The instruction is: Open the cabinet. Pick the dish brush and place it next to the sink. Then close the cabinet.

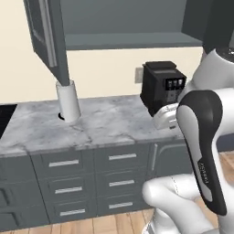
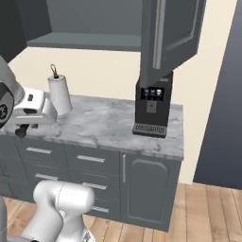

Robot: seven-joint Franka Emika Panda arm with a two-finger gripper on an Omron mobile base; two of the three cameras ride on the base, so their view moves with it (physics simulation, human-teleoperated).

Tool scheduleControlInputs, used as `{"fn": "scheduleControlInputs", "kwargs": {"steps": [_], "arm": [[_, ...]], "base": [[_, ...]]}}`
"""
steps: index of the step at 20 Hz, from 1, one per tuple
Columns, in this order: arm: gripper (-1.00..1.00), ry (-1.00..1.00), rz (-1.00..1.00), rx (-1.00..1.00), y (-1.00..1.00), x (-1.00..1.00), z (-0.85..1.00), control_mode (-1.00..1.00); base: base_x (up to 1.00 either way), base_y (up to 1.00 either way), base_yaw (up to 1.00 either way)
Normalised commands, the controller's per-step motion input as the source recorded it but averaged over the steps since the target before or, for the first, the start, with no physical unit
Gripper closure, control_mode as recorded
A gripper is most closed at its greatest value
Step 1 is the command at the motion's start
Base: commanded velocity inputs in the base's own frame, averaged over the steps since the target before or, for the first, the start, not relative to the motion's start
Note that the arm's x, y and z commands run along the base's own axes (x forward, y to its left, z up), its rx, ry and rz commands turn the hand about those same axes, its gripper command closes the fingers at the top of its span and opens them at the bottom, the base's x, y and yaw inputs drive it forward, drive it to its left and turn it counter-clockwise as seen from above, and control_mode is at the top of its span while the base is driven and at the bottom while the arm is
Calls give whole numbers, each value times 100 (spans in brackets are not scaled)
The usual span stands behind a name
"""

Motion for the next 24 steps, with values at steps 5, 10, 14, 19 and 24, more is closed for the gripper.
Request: {"fn": "scheduleControlInputs", "kwargs": {"steps": [5,10,14,19,24], "arm": [[100,0,0,0,0,0,0,100],[100,0,0,0,0,0,0,100],[100,0,0,0,0,0,0,100],[100,0,0,0,0,0,0,100],[100,0,0,0,0,0,0,100]], "base": [[-53,14,61],[-29,50,100],[-10,61,100],[-3,54,100],[0,57,100]]}}
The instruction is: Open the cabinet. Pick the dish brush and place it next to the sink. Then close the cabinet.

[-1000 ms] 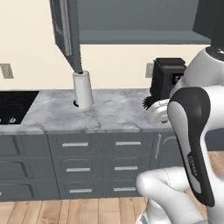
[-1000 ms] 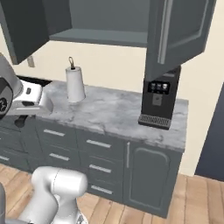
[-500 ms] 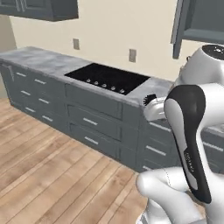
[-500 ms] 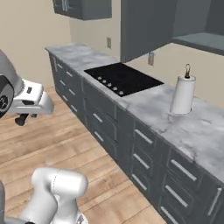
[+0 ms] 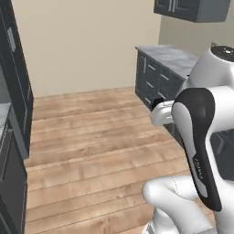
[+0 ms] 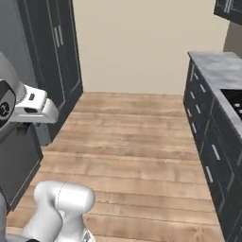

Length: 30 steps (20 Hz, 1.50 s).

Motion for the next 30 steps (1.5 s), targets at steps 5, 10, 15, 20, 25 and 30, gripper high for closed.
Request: {"fn": "scheduleControlInputs", "kwargs": {"steps": [5,10,15,20,25,30], "arm": [[100,0,0,0,0,0,0,100],[100,0,0,0,0,0,0,100],[100,0,0,0,0,0,0,100],[100,0,0,0,0,0,0,100],[100,0,0,0,0,0,0,100],[100,0,0,0,0,0,0,100]], "base": [[0,54,100],[0,52,100],[-1,51,100],[23,19,94],[52,-100,29],[87,-99,10]]}}
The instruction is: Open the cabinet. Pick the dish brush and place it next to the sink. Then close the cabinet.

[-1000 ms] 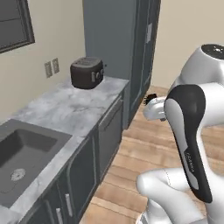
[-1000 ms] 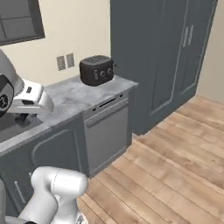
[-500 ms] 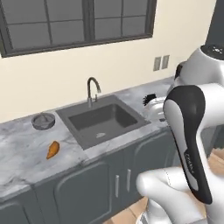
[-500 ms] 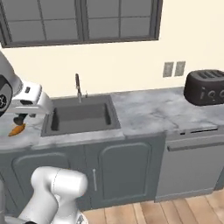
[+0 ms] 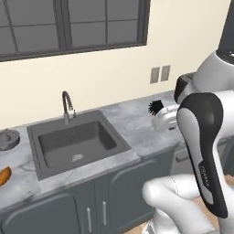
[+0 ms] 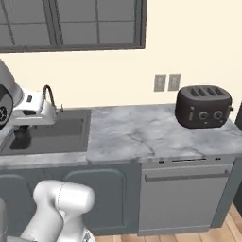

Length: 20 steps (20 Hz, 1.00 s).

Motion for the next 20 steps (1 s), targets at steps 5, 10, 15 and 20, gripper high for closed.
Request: {"fn": "scheduleControlInputs", "kwargs": {"steps": [5,10,15,20], "arm": [[100,0,0,0,0,0,0,100],[100,0,0,0,0,0,0,100],[100,0,0,0,0,0,0,100],[100,0,0,0,0,0,0,100]], "base": [[100,-93,21],[66,-89,18],[2,-10,1],[0,0,0]]}}
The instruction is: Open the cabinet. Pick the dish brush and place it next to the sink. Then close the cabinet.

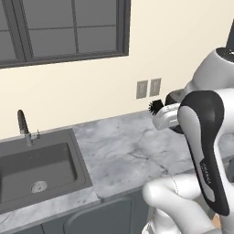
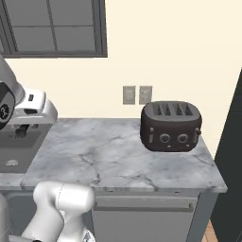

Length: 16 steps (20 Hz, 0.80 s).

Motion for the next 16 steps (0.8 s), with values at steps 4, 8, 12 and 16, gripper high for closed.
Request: {"fn": "scheduleControlInputs", "kwargs": {"steps": [4,8,12,16], "arm": [[100,16,0,0,1,46,-34,-100],[100,28,0,0,0,74,-47,-100],[100,8,1,1,-7,7,-9,-100],[100,0,-2,0,65,0,-43,-100]], "base": [[9,0,0],[0,0,0],[0,0,0],[0,0,0]]}}
